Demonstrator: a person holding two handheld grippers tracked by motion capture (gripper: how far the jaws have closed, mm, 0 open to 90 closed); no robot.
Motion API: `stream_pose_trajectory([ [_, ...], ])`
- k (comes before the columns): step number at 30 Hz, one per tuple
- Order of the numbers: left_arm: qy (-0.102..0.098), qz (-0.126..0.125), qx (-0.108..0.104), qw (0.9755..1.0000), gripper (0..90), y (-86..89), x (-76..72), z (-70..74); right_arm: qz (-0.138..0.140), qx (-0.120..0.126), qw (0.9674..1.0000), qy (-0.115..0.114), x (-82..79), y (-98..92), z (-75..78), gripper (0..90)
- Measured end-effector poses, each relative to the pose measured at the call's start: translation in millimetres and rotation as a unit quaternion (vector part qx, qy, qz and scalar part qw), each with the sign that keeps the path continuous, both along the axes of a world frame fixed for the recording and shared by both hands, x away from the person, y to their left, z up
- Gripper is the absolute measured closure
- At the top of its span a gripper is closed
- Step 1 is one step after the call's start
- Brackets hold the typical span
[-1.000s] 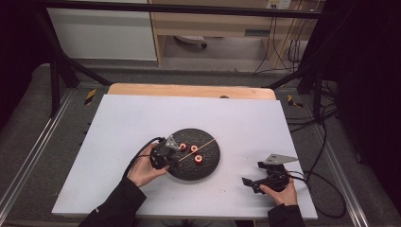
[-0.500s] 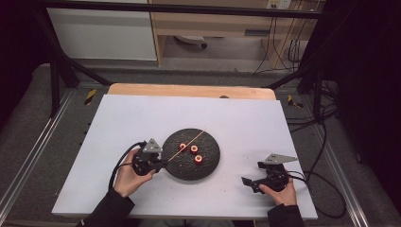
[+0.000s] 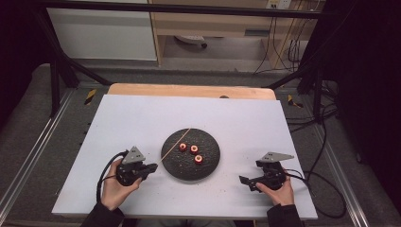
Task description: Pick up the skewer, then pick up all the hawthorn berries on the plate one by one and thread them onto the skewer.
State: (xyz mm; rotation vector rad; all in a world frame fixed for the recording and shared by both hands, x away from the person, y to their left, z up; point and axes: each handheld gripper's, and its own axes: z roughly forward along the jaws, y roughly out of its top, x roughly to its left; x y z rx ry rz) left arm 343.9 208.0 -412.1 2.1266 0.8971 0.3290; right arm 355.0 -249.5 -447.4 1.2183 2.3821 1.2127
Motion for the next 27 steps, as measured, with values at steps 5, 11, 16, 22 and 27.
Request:
stream_pose_trajectory([
  [5, -0.002, 0.013, -0.013, 0.9998, 88.2, 11.3, -6.3, -5.9, -0.003, -0.001, 1.0, -0.005, 4.6, 10.7, 6.4, 0.5],
  [11, -0.012, 0.032, -0.032, 0.9989, 88.2, 23.1, -11.9, -12.5, -0.007, -0.007, 0.9999, -0.007, 8.4, 22.2, 12.2, 0.5],
  [16, -0.02, 0.04, -0.046, 0.998, 88.2, 29.0, -15.7, -17.5, -0.003, -0.015, 0.9998, -0.011, 12.9, 33.7, 18.3, 0.5],
  [22, -0.023, 0.044, -0.054, 0.9973, 88.2, 33.6, -20.2, -22.7, 0.004, -0.026, 0.9996, -0.012, 18.0, 53.0, 30.8, 0.5],
  [27, -0.023, 0.04, -0.059, 0.9972, 88.2, 36.3, -23.8, -25.4, 0.01, -0.034, 0.9993, -0.009, 22.0, 63.8, 36.4, 0.5],
])
